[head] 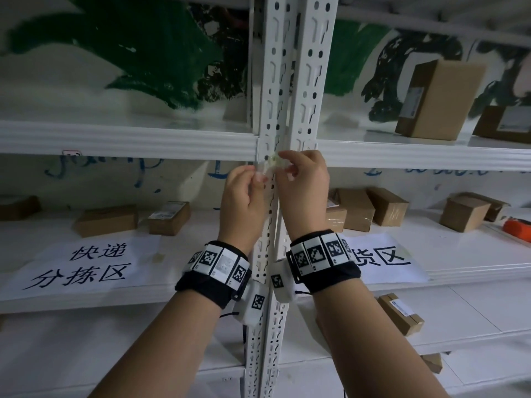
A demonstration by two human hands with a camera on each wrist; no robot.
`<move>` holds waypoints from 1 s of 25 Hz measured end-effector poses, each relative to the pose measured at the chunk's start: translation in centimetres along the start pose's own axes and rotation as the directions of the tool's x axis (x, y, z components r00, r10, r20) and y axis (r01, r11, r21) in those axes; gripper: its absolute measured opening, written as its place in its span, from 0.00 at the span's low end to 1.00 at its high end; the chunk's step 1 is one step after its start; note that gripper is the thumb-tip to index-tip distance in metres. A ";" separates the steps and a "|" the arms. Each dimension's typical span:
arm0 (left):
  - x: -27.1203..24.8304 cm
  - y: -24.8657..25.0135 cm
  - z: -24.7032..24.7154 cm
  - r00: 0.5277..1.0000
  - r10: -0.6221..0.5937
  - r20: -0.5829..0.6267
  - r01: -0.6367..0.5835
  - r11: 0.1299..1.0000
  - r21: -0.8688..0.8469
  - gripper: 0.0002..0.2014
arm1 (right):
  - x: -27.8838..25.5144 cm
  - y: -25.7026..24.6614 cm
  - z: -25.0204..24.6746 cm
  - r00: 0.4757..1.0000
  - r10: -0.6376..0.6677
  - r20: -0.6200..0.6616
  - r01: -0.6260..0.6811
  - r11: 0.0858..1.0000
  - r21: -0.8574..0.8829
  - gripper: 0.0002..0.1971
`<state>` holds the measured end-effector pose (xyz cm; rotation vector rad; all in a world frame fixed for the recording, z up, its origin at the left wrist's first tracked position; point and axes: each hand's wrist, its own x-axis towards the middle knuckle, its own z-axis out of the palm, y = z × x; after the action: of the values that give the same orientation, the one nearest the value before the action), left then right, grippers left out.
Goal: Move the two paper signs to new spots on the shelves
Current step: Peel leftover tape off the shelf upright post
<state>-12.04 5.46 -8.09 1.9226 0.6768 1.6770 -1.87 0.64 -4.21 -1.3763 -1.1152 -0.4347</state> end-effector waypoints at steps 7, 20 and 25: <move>-0.9 -1.7 -0.3 0.977 -0.158 0.142 0.164 0.986 -0.030 0.19 | 0.3 0.7 2.3 0.996 -0.064 -0.057 0.054 0.987 -0.149 0.09; -1.4 -1.5 -0.9 0.965 -0.195 0.175 0.199 0.980 -0.004 0.20 | -0.6 1.4 3.2 0.986 -0.156 -0.066 0.134 0.958 -0.254 0.04; -1.5 -1.6 -0.6 0.961 -0.213 0.175 0.221 0.975 -0.027 0.20 | -0.5 1.9 3.2 0.983 -0.178 -0.039 0.159 0.941 -0.298 0.04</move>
<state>-12.89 5.70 -10.19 1.8593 0.7444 1.3655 -1.72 3.83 -6.24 -1.5170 -1.1521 -0.7916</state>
